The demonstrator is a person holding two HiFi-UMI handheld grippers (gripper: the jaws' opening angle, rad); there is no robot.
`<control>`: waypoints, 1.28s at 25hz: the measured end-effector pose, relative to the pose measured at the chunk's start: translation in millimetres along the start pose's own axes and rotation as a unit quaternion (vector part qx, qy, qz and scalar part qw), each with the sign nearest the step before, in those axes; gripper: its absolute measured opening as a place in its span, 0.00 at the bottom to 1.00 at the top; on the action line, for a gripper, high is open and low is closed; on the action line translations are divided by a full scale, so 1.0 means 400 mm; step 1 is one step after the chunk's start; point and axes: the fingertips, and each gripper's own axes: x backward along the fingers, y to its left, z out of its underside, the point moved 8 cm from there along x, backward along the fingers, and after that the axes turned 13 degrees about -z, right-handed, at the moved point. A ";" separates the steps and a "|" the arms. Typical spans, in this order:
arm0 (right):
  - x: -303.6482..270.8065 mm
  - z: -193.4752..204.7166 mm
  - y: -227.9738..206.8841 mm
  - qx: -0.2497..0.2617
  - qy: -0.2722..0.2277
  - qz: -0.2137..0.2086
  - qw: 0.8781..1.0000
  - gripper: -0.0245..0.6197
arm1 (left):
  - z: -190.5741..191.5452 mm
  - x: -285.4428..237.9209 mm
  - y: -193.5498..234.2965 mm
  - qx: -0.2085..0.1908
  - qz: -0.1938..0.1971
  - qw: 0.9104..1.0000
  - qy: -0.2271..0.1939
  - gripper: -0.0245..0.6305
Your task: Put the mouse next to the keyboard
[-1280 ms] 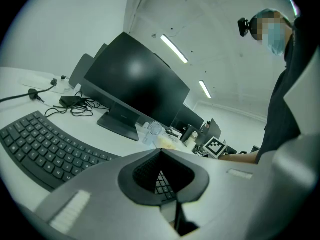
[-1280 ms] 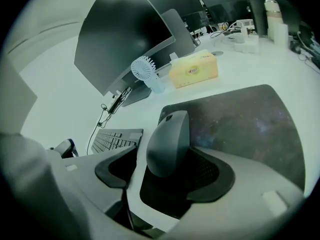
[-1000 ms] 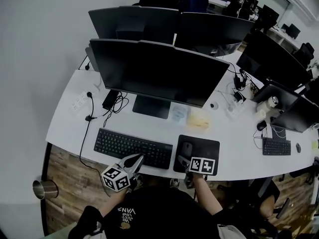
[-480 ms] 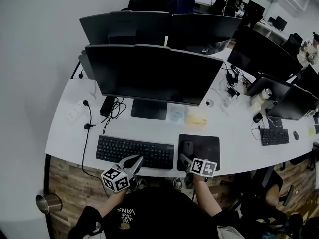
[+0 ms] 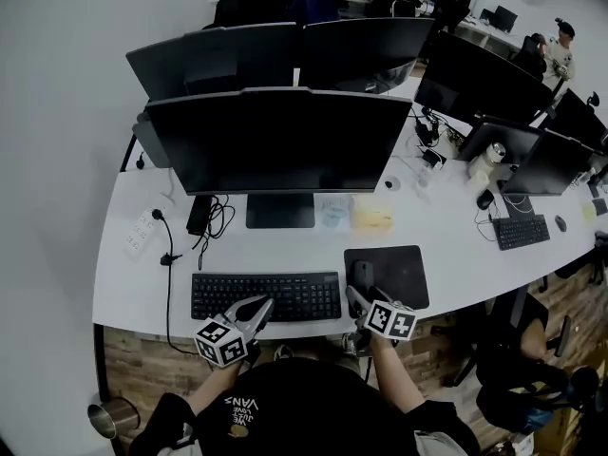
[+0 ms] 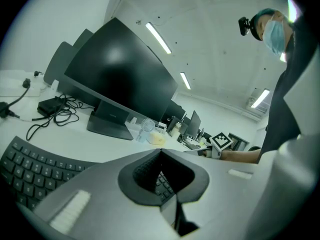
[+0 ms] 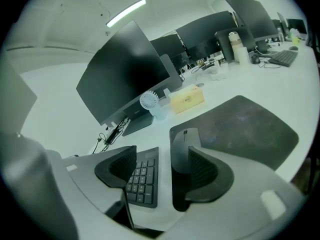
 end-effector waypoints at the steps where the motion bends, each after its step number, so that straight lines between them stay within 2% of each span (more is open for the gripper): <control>1: 0.006 -0.004 0.014 0.004 -0.016 -0.003 1.000 0.53 | -0.004 -0.001 0.003 -0.003 0.006 1.000 0.002 0.04; 7: 0.051 -0.024 0.097 0.022 -0.093 -0.032 0.995 0.48 | -0.017 -0.017 0.014 -0.015 0.039 0.999 0.017 0.04; 10: 0.071 -0.028 0.132 0.038 -0.115 -0.043 0.992 0.41 | -0.019 -0.023 0.013 -0.018 0.054 0.998 0.023 0.04; 14: 0.103 -0.030 0.152 0.062 -0.140 -0.057 0.987 0.25 | -0.018 -0.032 0.002 -0.026 0.058 0.998 0.021 0.04; 17: 0.126 -0.033 0.145 0.078 -0.132 -0.060 0.986 0.11 | -0.020 -0.029 -0.025 -0.021 0.044 0.999 0.007 0.04; 19: 0.142 -0.040 0.137 0.092 -0.124 -0.066 0.986 0.05 | -0.014 -0.027 -0.050 -0.014 0.034 0.999 -0.003 0.04; 25: 0.198 -0.060 0.121 0.120 -0.098 -0.116 0.981 0.05 | 0.028 -0.027 -0.156 0.003 0.015 1.000 -0.016 0.04; 32: 0.266 -0.063 0.092 0.145 -0.070 -0.151 0.975 0.05 | 0.073 -0.027 -0.267 0.007 0.001 1.000 -0.021 0.04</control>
